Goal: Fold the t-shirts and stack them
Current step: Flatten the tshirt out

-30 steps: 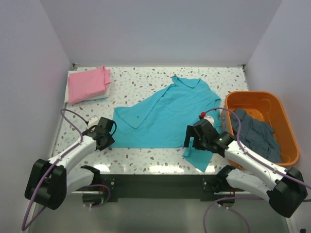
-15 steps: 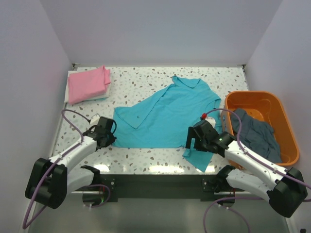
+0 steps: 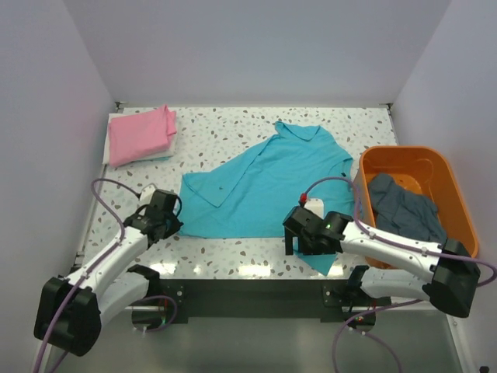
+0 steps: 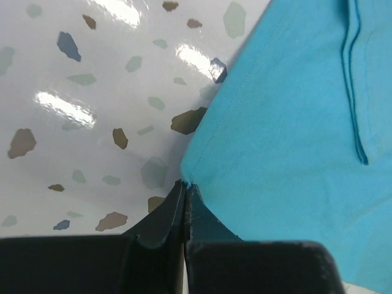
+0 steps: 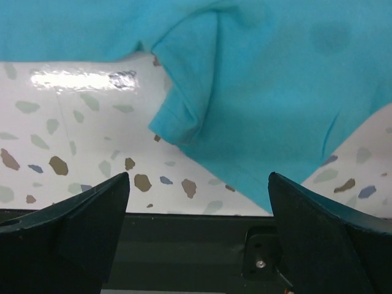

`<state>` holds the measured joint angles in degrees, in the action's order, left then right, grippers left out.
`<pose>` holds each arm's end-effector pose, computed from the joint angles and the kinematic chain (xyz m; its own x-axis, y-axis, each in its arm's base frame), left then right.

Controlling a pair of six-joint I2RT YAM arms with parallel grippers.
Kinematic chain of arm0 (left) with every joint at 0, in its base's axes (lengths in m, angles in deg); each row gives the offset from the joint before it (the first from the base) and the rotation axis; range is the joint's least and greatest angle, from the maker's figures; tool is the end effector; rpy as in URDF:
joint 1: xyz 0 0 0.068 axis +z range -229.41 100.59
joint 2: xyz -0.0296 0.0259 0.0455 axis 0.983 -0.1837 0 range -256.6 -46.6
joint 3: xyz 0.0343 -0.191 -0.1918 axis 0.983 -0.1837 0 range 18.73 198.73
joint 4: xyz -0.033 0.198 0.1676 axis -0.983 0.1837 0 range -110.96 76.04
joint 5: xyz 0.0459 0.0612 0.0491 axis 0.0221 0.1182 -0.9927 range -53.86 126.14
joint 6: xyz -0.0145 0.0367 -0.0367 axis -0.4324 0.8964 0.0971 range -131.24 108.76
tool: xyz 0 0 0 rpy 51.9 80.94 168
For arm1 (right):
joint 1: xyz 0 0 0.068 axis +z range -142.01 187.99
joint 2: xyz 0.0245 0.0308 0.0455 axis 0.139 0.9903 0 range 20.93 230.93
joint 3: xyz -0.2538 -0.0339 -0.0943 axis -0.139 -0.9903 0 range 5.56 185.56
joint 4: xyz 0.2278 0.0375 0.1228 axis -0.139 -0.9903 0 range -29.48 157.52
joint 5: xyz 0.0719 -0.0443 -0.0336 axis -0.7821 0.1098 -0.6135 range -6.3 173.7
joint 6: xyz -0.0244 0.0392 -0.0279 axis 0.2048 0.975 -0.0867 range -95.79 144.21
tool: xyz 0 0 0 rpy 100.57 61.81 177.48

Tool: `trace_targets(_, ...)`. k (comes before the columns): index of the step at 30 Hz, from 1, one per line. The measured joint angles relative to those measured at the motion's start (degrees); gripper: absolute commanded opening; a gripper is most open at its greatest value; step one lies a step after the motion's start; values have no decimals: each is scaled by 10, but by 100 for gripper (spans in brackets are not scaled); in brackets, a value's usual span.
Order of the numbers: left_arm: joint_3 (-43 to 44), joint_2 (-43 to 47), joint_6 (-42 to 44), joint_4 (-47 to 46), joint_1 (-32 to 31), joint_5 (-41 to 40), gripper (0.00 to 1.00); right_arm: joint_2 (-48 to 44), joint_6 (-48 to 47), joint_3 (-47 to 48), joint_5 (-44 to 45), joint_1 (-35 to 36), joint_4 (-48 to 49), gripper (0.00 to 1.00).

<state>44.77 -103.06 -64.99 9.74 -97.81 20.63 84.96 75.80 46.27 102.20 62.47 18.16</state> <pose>0.1626 -0.0441 0.1665 -0.6377 -0.6069 -0.4744 -0.5628 0.7876 -0.2510 0.1168 0.1442 0.2061 -0.9065 0.0092 -0.4222 -0.0108 0.9989 0.0450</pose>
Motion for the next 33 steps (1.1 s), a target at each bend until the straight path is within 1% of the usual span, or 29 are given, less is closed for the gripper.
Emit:
trace_targets(3,8,21,4,9,1,-36,0,8,50,-2,2,19,-24,99)
trace_targets(7,23,0,14,-3,28,-64,0,-10,113,-25,4,20,-63,97)
trace_targets(10,32,-38,23,-13,45,-73,0,-43,146,-52,-1,20,-87,88)
trace_targets(11,34,-50,24,-14,47,-73,0,-54,155,-63,-4,20,-92,83)
trace_targets(13,35,-59,25,-17,48,-73,0,-66,164,-80,-14,20,-92,76)
trace_targets(16,35,-58,26,-20,48,-73,0,-62,171,-100,-27,20,-81,70)
trace_targets(17,35,-57,26,-20,48,-73,0,-57,172,-104,-31,20,-78,69)
trace_targets(21,35,-40,26,-19,48,-88,0,-16,173,-108,-33,20,-54,61)
trace_targets(22,35,-37,26,-19,48,-90,0,-12,172,-108,-35,20,-49,56)
trace_targets(26,35,-31,26,-19,49,-96,0,-5,171,-105,-36,20,-40,52)
trace_targets(30,36,-31,26,-16,48,-99,0,-13,167,-109,-40,13,-31,52)
trace_targets(33,39,-30,26,-14,49,-99,0,-37,156,-121,-45,0,-19,47)
